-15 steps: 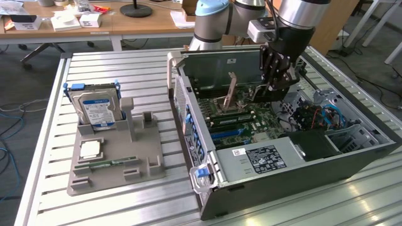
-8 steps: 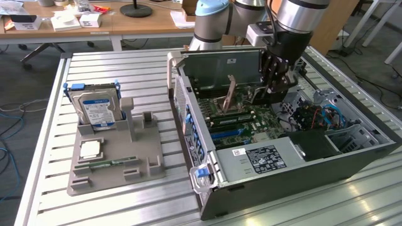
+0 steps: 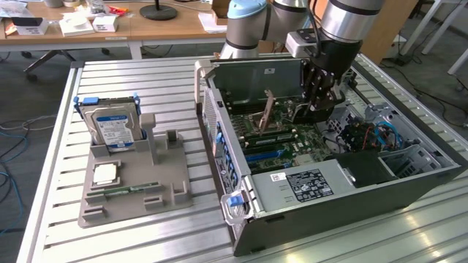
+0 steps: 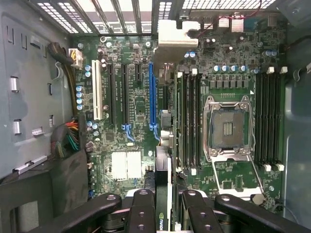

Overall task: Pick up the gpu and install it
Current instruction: 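Insert the gpu into the slot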

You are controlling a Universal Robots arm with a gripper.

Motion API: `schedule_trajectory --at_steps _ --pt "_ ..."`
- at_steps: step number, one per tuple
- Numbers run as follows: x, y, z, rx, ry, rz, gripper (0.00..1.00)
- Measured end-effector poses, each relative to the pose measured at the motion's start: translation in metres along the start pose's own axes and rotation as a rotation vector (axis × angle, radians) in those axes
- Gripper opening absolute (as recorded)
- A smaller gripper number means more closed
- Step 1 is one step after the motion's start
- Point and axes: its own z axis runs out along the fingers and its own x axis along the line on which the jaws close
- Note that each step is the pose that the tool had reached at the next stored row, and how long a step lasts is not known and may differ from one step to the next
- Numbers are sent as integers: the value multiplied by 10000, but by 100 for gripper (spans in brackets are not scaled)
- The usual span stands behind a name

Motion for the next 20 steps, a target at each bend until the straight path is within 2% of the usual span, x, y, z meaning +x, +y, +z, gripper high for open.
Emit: schedule_trajectory --at_steps 6,11,20 --pt "61 -1 0 1 -3 0 26" --pt "65 6 7 1 -3 0 26" --pt "71 148 14 2 -3 1 26"
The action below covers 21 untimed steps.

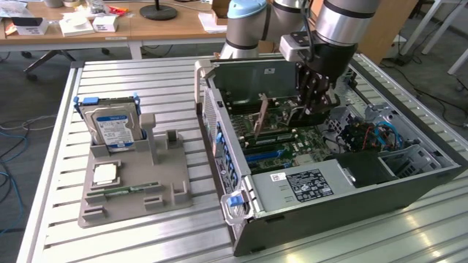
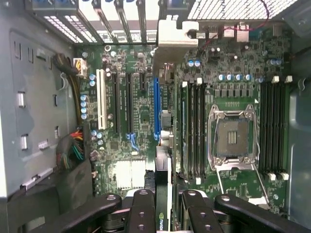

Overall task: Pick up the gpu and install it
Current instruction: 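Insert the gpu into the slot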

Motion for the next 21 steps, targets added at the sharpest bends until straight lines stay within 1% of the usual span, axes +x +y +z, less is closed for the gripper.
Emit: schedule_trajectory --at_steps 7,12,21 --pt "3 76 -1 12 -1 -1 26" --pt "5 78 6 14 -1 -2 26" --pt "6 83 102 13 0 -1 26"
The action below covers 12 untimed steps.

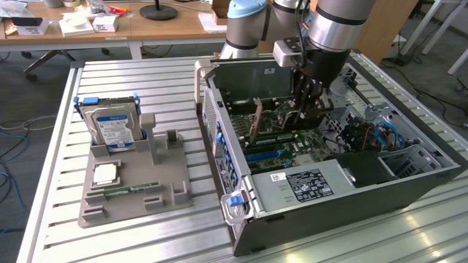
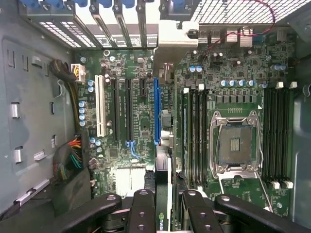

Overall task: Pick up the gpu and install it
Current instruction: 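Insert the gpu into the slot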

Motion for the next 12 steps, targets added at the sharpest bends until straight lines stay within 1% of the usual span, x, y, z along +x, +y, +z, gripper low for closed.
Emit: schedule_trajectory --at_steps 12 --pt "3 1 142 0 0 0 26"
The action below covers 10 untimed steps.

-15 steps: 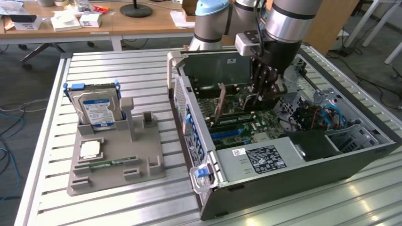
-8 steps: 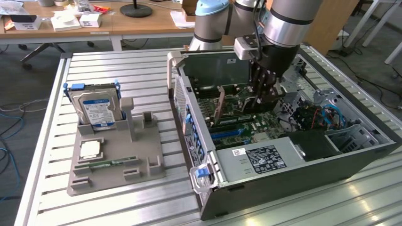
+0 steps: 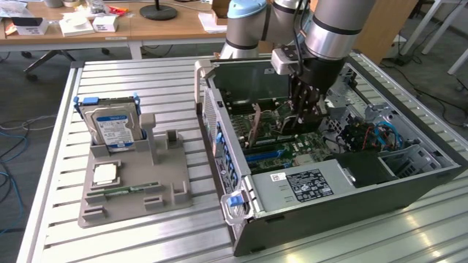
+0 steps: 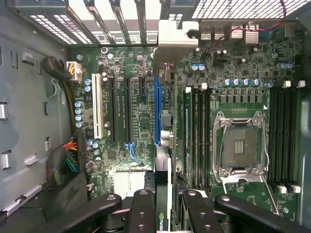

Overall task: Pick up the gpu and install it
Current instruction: 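Insert the gpu into the slot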

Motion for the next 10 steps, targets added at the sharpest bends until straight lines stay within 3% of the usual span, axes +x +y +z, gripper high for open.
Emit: schedule_trajectory --at_steps 10 --pt "2 1 96 0 0 0 26"
